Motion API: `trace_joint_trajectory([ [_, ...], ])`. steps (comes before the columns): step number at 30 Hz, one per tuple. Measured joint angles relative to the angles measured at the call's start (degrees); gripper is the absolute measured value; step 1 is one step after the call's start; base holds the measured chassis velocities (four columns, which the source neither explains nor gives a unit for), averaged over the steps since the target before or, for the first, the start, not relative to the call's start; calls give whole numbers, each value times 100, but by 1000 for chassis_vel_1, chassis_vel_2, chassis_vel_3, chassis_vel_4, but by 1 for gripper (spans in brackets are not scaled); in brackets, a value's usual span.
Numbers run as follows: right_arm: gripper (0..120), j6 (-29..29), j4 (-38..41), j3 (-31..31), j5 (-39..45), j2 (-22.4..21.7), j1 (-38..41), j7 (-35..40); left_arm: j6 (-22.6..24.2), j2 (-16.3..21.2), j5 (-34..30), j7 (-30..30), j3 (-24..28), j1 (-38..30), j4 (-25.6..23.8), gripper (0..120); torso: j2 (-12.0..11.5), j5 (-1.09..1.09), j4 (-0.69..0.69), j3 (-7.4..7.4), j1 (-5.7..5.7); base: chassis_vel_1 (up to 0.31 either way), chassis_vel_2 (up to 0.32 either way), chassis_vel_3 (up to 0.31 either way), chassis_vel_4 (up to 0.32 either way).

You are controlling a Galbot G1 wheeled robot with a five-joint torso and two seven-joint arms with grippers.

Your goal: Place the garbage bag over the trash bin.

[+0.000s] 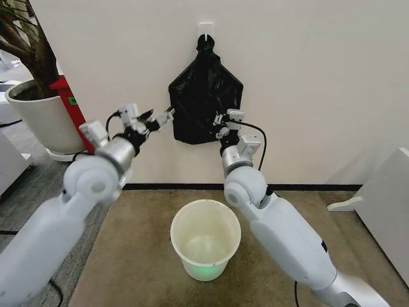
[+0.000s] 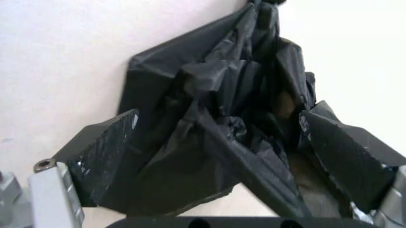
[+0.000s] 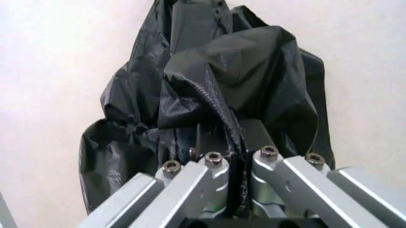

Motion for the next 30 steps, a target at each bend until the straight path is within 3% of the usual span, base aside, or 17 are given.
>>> trace_joint_trajectory([
  [10, 0, -7, 109, 68, -50, -35, -154, -33, 436, -216, 208, -113, 881, -1438, 768, 100, 1, 0, -1, 0, 0, 0, 0, 0, 0],
  [14, 0, -7, 111, 74, -53, -36, -159, -34, 452, -222, 233, -109, 900, -1483, 797, 100, 1, 1, -1, -1, 0, 0, 0, 0, 0],
  [22, 0, 7, 183, 235, -65, -67, -250, -54, 972, -435, 922, 50, 1150, -2037, 1468, 100, 1, 1, 1, -1, 0, 0, 0, 0, 0],
  [25, 0, 42, 219, 307, -64, -108, -289, -88, 1209, -496, 1385, 312, 1284, -2134, 1692, 100, 1, 1, 0, -1, 0, 0, 0, 0, 0],
  [30, 0, 65, 247, 358, -65, -166, -320, -131, 1318, -518, 1510, 745, 1403, -2209, 1721, 100, 1, 2, 0, -1, 0, 0, 0, 0, 0],
])
